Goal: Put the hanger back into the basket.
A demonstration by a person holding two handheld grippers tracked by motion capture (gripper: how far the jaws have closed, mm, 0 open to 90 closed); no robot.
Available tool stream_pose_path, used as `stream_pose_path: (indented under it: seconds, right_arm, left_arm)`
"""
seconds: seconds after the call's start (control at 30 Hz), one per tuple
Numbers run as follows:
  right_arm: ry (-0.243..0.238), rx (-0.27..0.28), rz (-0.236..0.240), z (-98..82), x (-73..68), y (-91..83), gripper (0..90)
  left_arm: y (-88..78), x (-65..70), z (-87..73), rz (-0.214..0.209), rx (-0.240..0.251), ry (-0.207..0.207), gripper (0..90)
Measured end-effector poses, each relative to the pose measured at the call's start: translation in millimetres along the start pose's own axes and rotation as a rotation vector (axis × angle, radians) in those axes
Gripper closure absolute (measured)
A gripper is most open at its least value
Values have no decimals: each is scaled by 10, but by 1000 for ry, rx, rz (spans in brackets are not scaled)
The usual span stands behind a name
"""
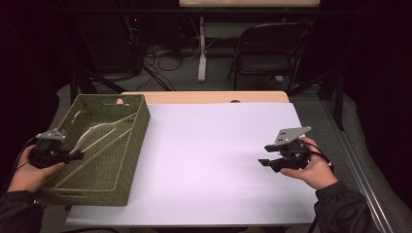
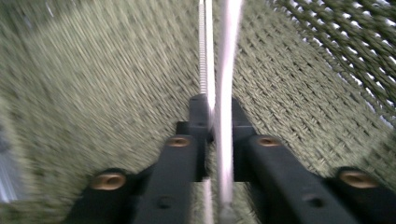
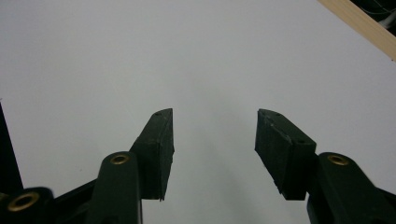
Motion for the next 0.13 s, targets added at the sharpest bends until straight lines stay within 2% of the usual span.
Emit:
stream_pose_path:
  seconds: [0.03,0.07,0.13]
  right_arm:
    - [5,-3,0,-17,3,-7,468]
    - [8,2,-2,-34,11,-14,467]
    - [20,8,-9,-61,19,-39,466]
  left_arm:
    - [-57,-28,49,51,56,9,573]
    - [-127,-30,93,61,104,-2,504]
    - [-294,-8,176,74,219,-27,453]
Point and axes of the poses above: each handheld gripper's, and its own axes: y roughly forward along the jaws, z roughly out of its top, x roughly to its right, the point moved 8 cm from there along y, roughly forward along the jaws, and after that the axes turned 2 degrees about -y, right-handed, at the moved point
